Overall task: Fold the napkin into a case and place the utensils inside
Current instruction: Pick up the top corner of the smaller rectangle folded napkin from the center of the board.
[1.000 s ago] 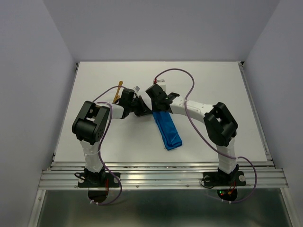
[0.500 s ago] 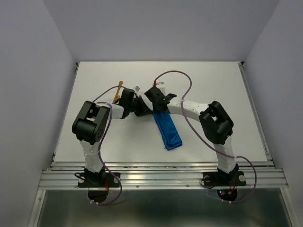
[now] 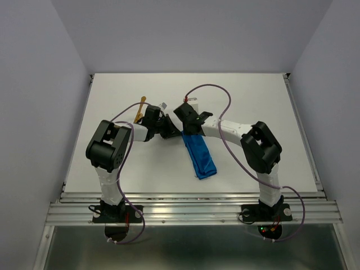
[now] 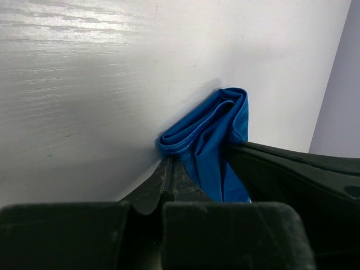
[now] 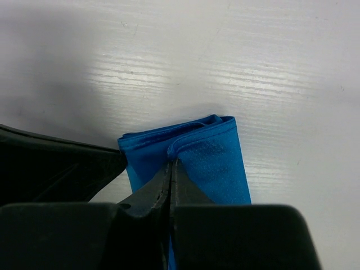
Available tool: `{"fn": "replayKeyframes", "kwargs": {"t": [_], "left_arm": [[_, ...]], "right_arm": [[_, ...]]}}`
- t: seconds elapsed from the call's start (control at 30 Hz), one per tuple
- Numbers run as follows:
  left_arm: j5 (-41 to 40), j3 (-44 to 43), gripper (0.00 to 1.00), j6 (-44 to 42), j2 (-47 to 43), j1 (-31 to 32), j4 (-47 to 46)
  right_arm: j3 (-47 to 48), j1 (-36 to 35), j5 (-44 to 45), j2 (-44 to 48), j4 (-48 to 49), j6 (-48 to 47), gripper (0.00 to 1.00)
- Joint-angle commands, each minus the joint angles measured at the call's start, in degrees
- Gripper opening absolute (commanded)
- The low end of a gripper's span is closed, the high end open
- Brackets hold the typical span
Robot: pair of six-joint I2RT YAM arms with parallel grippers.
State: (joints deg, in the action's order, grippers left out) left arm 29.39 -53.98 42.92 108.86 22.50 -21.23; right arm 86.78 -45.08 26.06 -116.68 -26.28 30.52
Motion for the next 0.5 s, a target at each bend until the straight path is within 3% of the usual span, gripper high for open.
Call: {"fn": "replayKeyframes", "kwargs": {"t": [0.0,0.47], "left_arm": [[0.8,0.3,0.0,0.1,0.0,0.3,-1.9],[1.6,0.3,0.0,1.1,-0.1,1.1,-2.7]], "right_arm": [[-0.2,0.0,-0.7,4.6,2.1,0.5,0.01],[1.0,0.0,-6.0,3.0,2.1,-0.1,0.01]]}}
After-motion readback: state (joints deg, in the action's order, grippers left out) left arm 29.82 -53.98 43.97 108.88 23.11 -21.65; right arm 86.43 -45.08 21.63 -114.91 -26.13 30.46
